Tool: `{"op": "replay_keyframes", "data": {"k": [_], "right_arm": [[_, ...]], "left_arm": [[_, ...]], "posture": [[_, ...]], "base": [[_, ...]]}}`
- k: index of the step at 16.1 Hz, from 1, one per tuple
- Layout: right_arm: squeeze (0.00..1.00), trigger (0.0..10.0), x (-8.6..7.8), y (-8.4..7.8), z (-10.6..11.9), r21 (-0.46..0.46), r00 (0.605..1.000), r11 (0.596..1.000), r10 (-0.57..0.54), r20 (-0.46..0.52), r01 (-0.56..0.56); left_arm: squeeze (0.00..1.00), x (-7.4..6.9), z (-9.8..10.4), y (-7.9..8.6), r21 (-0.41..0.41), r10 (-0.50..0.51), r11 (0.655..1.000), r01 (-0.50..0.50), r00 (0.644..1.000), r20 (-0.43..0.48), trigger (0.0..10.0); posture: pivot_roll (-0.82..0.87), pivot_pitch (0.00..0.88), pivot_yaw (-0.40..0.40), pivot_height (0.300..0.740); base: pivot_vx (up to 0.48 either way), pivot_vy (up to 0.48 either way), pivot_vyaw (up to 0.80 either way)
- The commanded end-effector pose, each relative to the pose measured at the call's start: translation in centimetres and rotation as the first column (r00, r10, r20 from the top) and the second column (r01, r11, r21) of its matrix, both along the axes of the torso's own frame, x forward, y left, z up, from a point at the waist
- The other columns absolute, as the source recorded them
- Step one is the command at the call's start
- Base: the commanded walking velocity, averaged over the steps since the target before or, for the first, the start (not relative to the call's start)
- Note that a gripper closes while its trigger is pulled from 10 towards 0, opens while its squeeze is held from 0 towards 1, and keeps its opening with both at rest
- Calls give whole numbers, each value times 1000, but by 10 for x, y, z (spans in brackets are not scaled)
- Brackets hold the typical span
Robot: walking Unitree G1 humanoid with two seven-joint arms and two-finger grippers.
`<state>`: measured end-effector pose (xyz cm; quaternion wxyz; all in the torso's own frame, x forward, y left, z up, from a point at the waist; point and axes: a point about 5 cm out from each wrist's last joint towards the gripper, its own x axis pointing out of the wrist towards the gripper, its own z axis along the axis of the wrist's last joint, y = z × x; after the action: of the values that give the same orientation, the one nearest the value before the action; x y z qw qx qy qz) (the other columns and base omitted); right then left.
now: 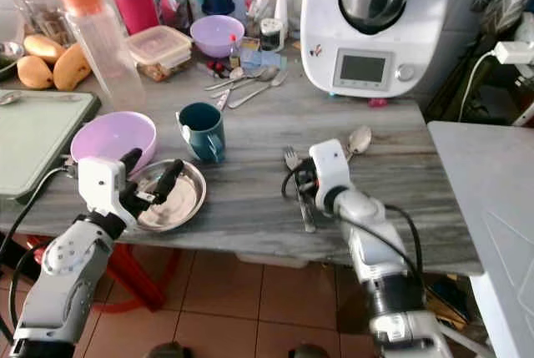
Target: Setting the table
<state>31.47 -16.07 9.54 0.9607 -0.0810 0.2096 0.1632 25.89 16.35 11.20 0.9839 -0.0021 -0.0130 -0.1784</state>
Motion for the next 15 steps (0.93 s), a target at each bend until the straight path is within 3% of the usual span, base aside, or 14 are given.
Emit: {"op": "replay_keyframes", "data": {"k": [1,8,15], "right_arm": [[1000,10000,4,0,0,-19,1000,1000,1,-5,-1],[1000,10000,27,10,7,-79,995,992,96,24,-93],[1000,10000,27,22,24,-73,984,988,141,108,-133]], "left_arm": [[0,0,3,0,11,-2,1000,2,1000,9,10000],[0,-5,4,6,32,-8,999,8,1000,0,10000],[0,-7,5,6,34,-9,999,9,1000,-3,10000]], "posture": [[-7,7,36,740],[17,30,46,740],[19,27,45,740]], "base": [[0,0,0],[0,0,0],[0,0,0]]}}
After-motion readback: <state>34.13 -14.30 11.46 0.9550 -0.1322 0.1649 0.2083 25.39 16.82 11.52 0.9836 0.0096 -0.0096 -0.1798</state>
